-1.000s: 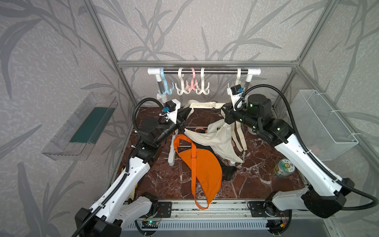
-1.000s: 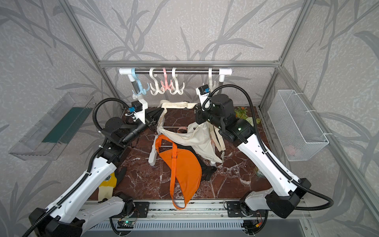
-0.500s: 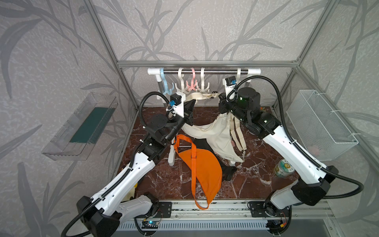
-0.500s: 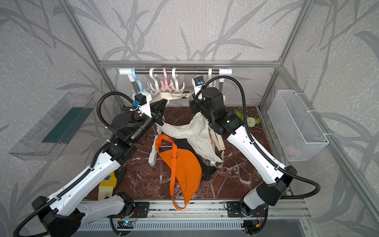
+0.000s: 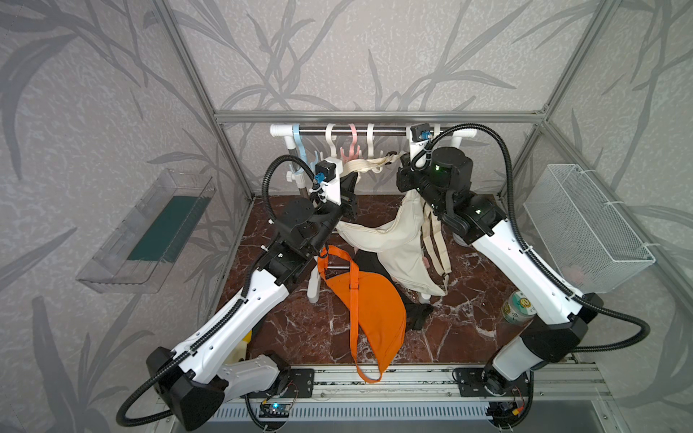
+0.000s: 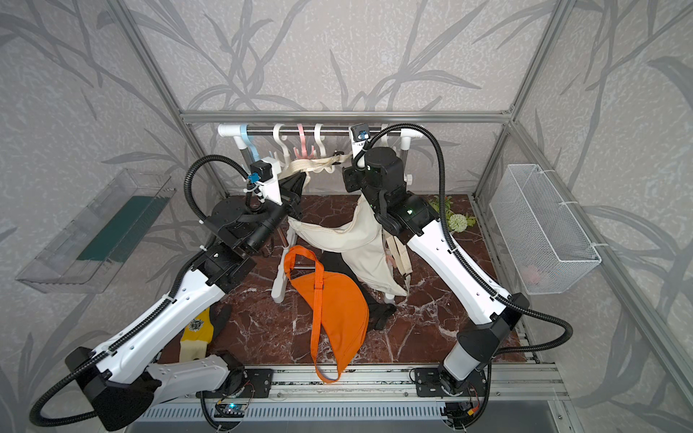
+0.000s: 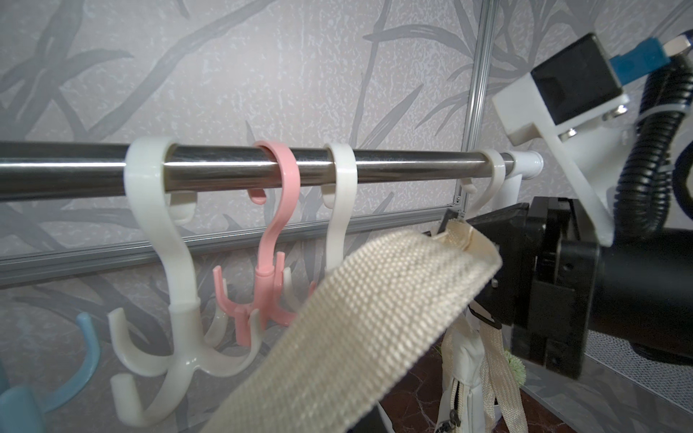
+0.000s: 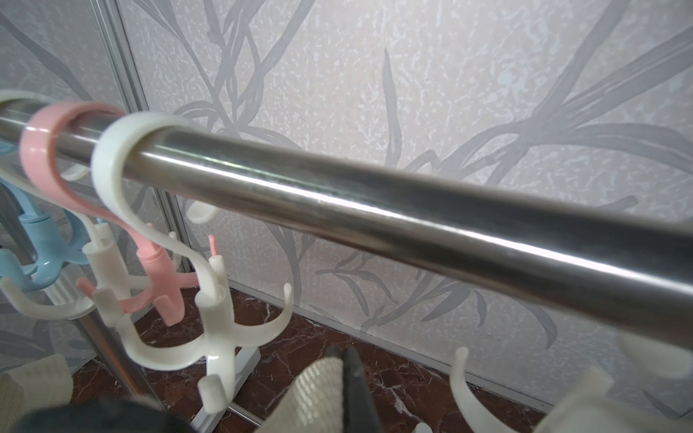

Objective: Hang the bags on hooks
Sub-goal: Hang the bag on the hook.

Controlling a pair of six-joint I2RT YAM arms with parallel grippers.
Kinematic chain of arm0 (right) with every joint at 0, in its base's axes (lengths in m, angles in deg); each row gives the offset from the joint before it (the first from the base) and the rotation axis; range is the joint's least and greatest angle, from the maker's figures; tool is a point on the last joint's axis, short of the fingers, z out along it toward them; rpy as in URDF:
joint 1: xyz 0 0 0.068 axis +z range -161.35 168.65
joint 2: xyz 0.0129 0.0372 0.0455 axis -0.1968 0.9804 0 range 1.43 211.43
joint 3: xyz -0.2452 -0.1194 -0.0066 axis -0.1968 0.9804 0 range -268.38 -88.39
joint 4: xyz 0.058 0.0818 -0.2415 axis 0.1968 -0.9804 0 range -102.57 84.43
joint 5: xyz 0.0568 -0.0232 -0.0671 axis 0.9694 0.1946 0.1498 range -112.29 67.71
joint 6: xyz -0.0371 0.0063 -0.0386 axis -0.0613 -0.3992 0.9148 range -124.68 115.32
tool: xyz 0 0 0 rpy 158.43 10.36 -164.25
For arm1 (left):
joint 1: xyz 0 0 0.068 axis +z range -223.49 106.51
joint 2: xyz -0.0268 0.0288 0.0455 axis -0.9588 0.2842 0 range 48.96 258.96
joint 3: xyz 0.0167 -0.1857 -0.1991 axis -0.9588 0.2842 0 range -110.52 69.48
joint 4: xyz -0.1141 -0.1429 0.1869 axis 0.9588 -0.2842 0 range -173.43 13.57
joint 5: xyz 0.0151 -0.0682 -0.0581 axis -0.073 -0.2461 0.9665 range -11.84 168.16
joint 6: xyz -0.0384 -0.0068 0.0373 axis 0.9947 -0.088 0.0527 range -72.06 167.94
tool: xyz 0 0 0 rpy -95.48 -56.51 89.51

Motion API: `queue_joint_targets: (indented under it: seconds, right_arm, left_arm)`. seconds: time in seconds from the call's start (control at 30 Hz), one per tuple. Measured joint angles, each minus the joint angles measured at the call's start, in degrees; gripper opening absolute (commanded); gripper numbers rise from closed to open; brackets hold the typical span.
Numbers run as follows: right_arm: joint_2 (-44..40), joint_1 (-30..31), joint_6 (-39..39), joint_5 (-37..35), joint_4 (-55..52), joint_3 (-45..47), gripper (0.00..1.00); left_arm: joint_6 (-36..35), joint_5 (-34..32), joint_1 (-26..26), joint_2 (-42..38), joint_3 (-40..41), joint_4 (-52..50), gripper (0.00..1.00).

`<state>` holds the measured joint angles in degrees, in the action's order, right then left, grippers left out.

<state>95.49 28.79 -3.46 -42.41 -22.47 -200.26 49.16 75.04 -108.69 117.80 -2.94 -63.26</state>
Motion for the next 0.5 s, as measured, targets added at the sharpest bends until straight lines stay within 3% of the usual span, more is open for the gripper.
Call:
queue_joint_targets:
  seconds: [0.5]
  right_arm:
    - [7.0, 0.1, 2.1, -2.4, -0.1, -3.1, 0.0]
  left_arm:
    - [2.7, -1.6, -0.5, 3.0, -1.8, -5.8, 0.0]
